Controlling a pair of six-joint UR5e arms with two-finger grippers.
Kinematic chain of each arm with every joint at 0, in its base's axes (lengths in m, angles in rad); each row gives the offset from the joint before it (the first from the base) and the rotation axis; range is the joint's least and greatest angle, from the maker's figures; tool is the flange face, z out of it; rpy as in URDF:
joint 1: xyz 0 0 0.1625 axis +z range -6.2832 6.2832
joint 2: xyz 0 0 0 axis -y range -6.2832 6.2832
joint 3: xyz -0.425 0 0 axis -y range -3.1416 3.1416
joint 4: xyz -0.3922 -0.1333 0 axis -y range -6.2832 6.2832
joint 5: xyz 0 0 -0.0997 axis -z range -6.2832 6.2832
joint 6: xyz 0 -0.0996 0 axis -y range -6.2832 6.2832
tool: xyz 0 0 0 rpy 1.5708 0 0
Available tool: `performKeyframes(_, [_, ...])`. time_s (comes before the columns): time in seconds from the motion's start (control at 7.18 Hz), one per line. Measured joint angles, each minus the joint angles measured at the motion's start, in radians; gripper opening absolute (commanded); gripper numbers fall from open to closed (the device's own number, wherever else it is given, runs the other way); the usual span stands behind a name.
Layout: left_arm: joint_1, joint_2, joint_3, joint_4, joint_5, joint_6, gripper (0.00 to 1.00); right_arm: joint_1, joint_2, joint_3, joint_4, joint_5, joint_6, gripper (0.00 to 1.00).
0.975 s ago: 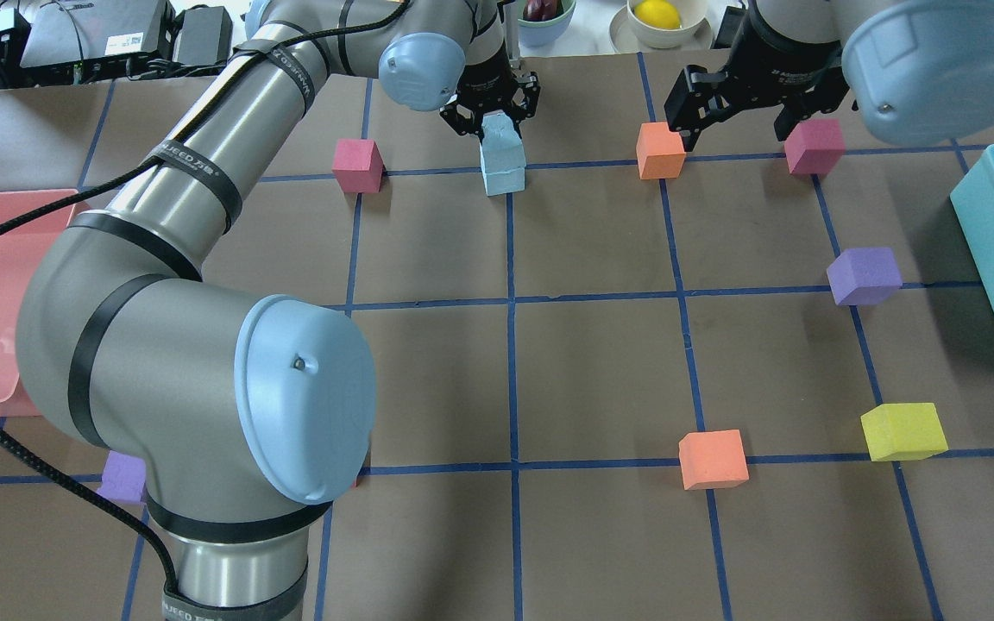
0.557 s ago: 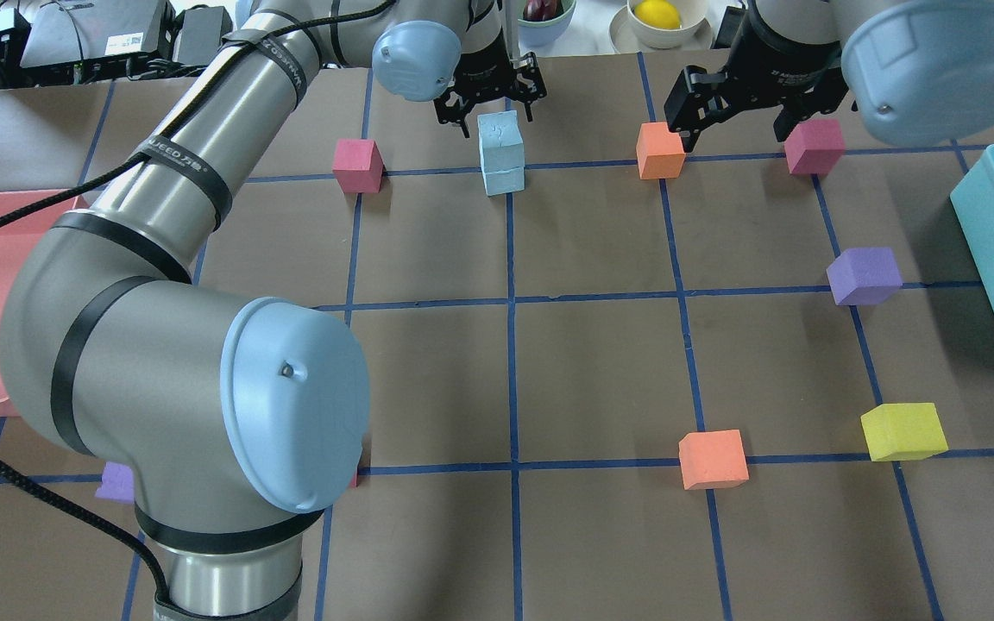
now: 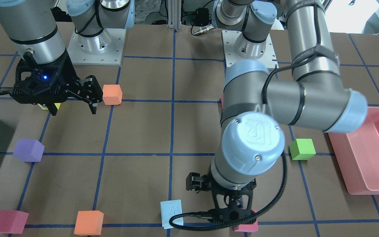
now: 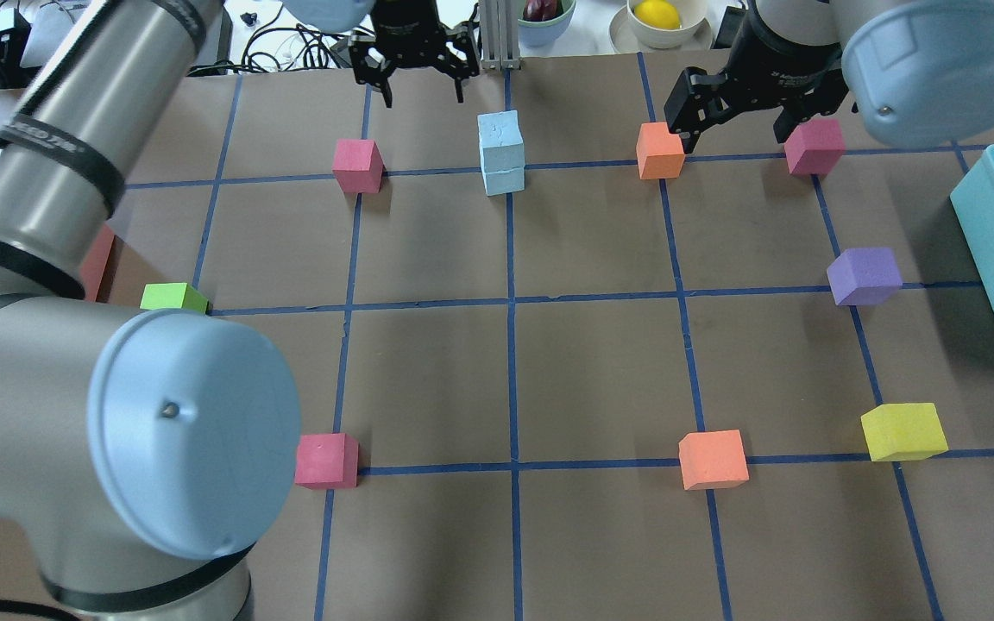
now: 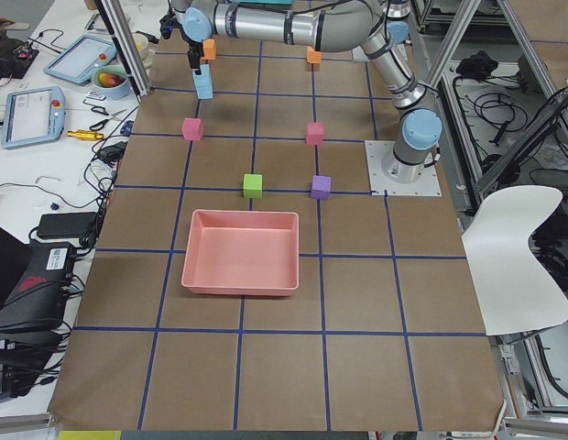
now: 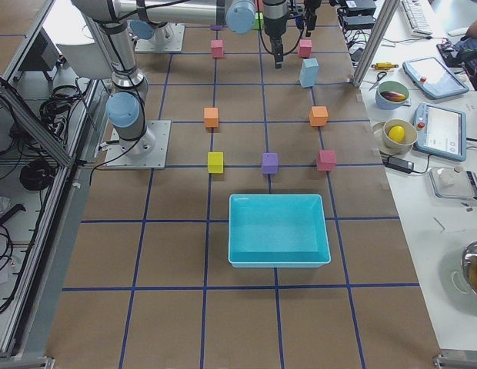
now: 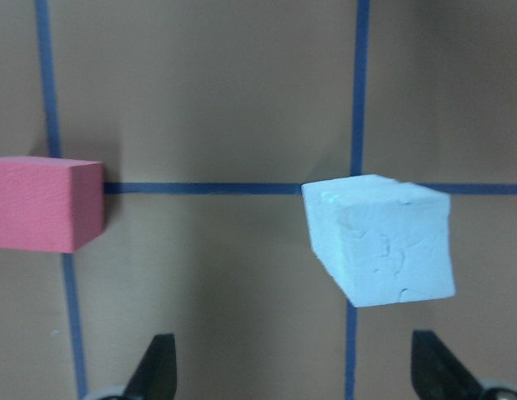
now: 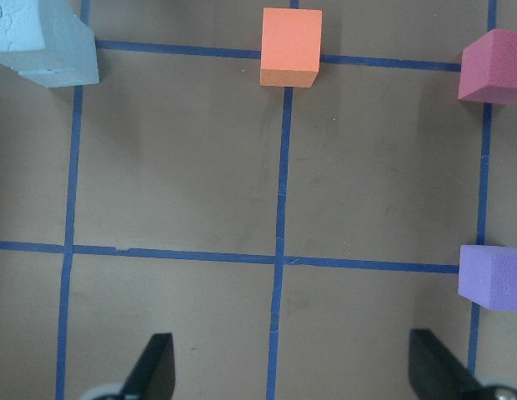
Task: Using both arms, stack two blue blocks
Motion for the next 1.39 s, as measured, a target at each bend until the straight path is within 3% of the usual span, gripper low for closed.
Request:
performKeyframes(0.28, [0.040, 0.180, -0.093, -0.103, 0.015, 0.045, 1.00, 0.000, 0.000, 0.001, 0.000, 0.001, -0.001, 1.00])
performKeyframes(0.56, [0.061, 0.397, -0.307, -0.129, 0.018, 0.056, 1.00, 0.001, 0.000, 0.001, 0.000, 0.001, -0.001, 1.00])
performKeyframes(0.84, [0.117, 0.575, -0.520, -0.068, 0.013, 0.065, 1.00, 0.001, 0.000, 0.001, 0.000, 0.001, -0.001, 1.00])
performKeyframes(1.11, [0.193, 0.652, -0.657, 0.018, 0.011, 0.087, 1.00, 0.001, 0.000, 0.001, 0.000, 0.001, -0.001, 1.00])
performKeyframes(1.39, [0.169, 0.669, -0.707, 0.118, 0.014, 0.082, 1.00, 0.001, 0.000, 0.001, 0.000, 0.001, -0.001, 1.00])
